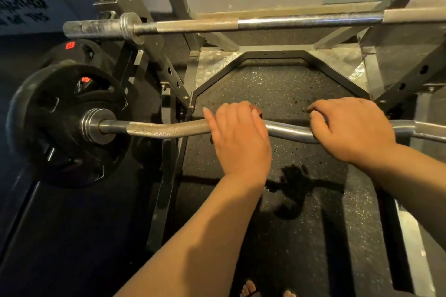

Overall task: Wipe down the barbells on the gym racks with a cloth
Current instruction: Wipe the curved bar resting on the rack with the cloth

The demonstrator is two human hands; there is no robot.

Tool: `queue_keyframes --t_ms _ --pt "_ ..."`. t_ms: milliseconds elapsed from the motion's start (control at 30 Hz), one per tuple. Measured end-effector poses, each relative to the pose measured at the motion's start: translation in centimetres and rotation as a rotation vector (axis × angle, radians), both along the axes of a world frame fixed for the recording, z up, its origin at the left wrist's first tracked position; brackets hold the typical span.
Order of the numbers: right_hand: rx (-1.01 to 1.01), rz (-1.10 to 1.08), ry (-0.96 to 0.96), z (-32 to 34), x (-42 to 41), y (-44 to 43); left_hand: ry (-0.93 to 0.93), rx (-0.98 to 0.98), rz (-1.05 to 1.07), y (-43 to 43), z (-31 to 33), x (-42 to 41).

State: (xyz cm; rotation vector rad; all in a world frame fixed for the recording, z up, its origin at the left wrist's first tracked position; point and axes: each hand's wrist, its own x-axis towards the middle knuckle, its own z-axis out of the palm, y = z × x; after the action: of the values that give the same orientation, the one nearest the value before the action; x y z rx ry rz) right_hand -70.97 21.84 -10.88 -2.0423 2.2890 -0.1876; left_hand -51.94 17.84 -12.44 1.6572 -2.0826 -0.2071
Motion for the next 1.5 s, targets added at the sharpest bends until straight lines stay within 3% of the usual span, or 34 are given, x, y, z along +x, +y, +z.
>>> queue_keyframes --t_ms 133,233,467,533,633,767,967,1100,1233,1333,1500 --pt "0.005 -0.051 -0.003 0.4 0.5 -0.4 -0.009 0.099 -0.291 3.3 0.0 -2.2" --pt "-0.001 -0.066 0.001 0.5 0.6 -0.3 -0.084 0.06 -0.446 2.9 0.0 -0.8" --pt "-0.013 -0.068 0.016 0.7 0.5 -0.5 0.143 0.006 -0.013 0.2 -0.3 1.2" --pt "-0.013 -0.084 0.013 0.4 0.3 -0.3 0.201 0.058 -0.023 1.6 -0.2 -1.5" --pt "-0.001 -0.086 -0.002 0.4 0.3 -0.4 0.16 0.092 -0.232 4.4 -0.3 -4.6" --pt "0.012 -0.068 -0.005 0.5 0.5 -0.3 0.091 0.057 -0.347 4.6 -0.9 -3.2" --pt "0.014 -0.041 -0.017 0.5 0.2 -0.4 0.246 0.046 0.042 2.7 -1.0 -2.0" --pt "0.006 0.036 -0.031 0.2 -0.2 -0.2 0.258 0.082 -0.113 5.6 -1.1 -6.8" --pt "-0.062 0.145 -0.026 0.5 -1.8 0.3 0.163 0.032 -0.16 5.0 -1.6 -6.1" --pt "-0.04 0.067 0.041 0.2 -6.1 2.6 0.17 -0.001 -0.184 4.7 -1.8 -5.8" --pt "-0.043 0.031 0.145 -0.6 -8.0 3.0 0.298 -0.025 0.032 6.5 -1.4 -9.0"
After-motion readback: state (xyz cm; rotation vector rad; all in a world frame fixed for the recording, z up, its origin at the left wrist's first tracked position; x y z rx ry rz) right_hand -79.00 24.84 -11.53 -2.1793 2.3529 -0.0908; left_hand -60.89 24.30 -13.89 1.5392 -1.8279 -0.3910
